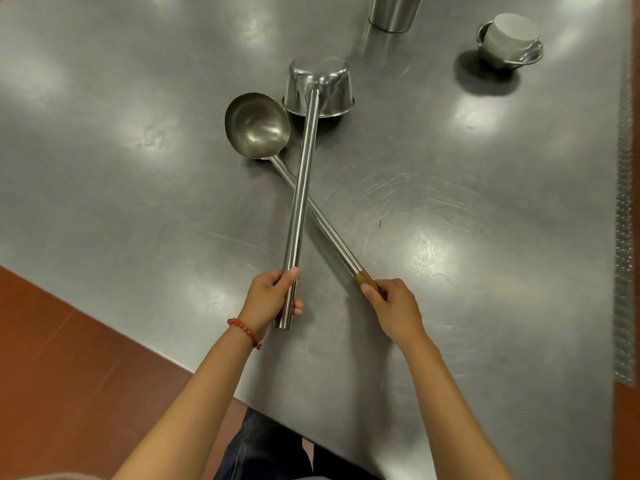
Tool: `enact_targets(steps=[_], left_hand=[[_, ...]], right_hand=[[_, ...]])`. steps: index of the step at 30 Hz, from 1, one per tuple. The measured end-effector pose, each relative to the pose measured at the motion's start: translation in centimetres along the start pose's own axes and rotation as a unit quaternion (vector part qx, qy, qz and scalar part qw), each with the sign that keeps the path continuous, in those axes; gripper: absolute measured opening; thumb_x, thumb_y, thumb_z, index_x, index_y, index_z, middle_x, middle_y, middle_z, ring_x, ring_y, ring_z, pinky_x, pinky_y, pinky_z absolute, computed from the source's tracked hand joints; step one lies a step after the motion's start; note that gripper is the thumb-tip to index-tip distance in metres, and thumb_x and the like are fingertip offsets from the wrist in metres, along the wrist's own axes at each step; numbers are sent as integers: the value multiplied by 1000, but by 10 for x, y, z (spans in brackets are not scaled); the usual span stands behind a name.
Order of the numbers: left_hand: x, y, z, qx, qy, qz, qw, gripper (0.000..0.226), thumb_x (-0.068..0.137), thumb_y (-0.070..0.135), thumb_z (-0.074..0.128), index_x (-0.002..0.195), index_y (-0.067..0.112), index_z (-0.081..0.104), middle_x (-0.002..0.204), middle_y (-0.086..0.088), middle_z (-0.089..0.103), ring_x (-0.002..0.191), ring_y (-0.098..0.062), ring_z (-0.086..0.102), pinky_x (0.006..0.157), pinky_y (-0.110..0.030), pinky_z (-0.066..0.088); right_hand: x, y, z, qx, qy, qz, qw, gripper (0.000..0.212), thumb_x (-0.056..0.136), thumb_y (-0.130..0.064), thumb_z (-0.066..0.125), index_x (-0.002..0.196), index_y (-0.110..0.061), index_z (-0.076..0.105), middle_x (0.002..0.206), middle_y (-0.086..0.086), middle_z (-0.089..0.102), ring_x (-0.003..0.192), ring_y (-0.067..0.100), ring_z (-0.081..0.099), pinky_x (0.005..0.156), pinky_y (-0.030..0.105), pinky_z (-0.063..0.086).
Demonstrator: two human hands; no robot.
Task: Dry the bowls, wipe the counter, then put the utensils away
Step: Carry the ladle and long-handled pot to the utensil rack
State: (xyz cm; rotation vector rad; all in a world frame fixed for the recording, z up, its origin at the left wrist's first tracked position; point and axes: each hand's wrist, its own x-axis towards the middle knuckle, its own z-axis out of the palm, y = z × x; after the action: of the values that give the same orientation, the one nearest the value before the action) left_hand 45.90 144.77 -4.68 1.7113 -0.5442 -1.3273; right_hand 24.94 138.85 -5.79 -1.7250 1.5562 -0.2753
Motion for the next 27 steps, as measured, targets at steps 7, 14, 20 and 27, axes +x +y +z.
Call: enact_targets(steps=[7,14,20,27], left_hand=[[-18,16,2,-84,-45,-12,995,29,95,33,40,83,10,52,46,4,53,33,-9,43,32,-18,37],[-29,25,-8,-84,-37,-14,996,40,95,41,36,76,9,52,38,5,43,29,-9,37,31,-15,32],[-35,27,-13,-77,-55,-7,996,42,96,41,33,72,10,49,38,5,44,29,-9,36,31,-16,33],[-57,21,-10,-36,-84,26,995,43,95,42,34,69,12,49,38,6,45,29,-9,37,31,-17,34]], right_hand=[[-10,-28,0,204,-130,101,965,35,89,-35,55,106,-5,51,71,9,66,44,14,58,45,26,49],[-23,-56,20,273,-171,162,933,41,91,-49,42,88,-11,60,52,5,54,39,15,48,42,22,39],[-55,-60,42,312,-117,172,927,43,91,-48,44,77,-10,58,50,3,53,38,14,46,41,22,38],[-93,-53,46,337,-77,175,922,46,92,-48,42,77,-8,59,49,4,54,38,13,47,40,21,38]])
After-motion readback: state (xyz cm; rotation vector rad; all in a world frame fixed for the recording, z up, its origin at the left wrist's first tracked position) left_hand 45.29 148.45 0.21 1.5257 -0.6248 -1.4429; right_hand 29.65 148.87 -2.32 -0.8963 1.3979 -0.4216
